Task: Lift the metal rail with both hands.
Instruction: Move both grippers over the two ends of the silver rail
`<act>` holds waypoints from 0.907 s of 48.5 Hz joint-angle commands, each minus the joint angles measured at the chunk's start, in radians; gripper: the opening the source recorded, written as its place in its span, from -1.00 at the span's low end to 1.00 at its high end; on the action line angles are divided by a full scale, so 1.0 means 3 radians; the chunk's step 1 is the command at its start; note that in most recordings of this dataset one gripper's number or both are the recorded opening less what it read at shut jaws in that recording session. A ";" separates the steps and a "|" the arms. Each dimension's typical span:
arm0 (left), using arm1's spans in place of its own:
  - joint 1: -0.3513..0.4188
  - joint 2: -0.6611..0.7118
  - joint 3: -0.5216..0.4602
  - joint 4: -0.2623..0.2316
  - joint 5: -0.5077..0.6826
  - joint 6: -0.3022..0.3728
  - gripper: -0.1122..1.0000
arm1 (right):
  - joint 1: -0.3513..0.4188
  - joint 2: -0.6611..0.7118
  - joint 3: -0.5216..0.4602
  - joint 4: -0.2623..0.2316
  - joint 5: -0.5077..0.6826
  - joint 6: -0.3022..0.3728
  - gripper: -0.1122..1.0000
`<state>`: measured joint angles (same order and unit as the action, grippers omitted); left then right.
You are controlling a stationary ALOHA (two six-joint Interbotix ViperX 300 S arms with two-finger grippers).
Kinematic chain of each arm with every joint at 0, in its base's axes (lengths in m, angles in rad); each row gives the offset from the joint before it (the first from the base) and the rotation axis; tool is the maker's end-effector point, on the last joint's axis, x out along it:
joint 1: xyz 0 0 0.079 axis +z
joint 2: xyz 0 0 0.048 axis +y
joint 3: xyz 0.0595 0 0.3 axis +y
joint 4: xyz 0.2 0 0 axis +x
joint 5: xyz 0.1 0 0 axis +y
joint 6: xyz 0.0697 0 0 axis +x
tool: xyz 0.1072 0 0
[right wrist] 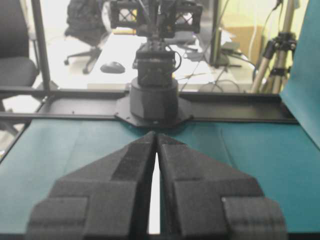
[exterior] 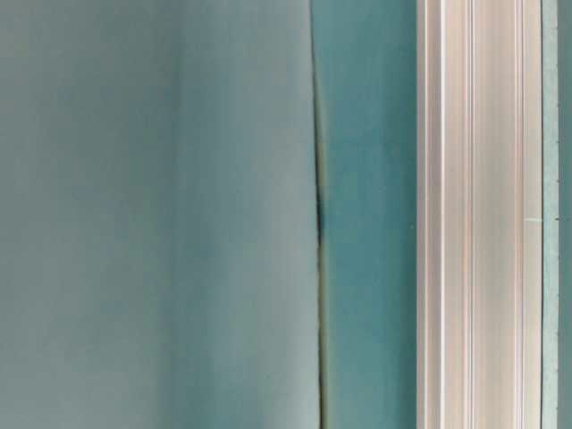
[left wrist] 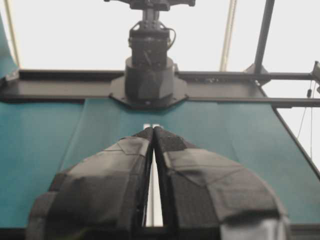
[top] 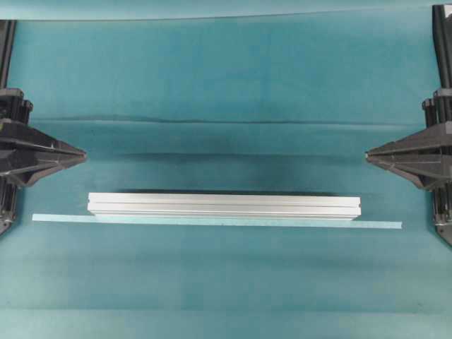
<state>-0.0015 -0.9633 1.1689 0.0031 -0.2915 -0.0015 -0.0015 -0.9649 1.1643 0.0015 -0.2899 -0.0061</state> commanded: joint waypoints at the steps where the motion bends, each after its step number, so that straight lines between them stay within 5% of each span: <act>1: -0.0036 0.0015 -0.0112 0.0026 -0.0041 -0.0092 -0.54 | -0.0005 0.0051 -0.0005 0.0015 -0.0010 0.0061 -0.54; 4: -0.0031 0.0041 -0.0174 0.0036 -0.0041 -0.0102 -0.65 | -0.0005 0.0097 -0.0010 0.0138 0.0066 0.0097 -0.49; 10: -0.0046 0.0128 -0.0271 0.0041 0.0005 -0.0128 -0.84 | -0.0005 0.0225 -0.0153 0.0389 0.0286 0.0297 -0.74; 22: -0.0082 0.0445 -0.0527 0.0041 0.0276 -0.0128 -0.84 | -0.0005 0.0639 -0.0465 0.0389 0.1145 0.0419 -0.77; 44: -0.0097 0.1145 -0.1202 0.0046 0.1836 -0.0291 -0.84 | 0.0010 0.1483 -0.1084 0.0389 0.2439 0.0608 -0.77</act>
<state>-0.0276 -0.6443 0.8606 0.0138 0.1963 -0.0798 -0.0015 -0.5599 0.8836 0.1166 0.3896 0.1626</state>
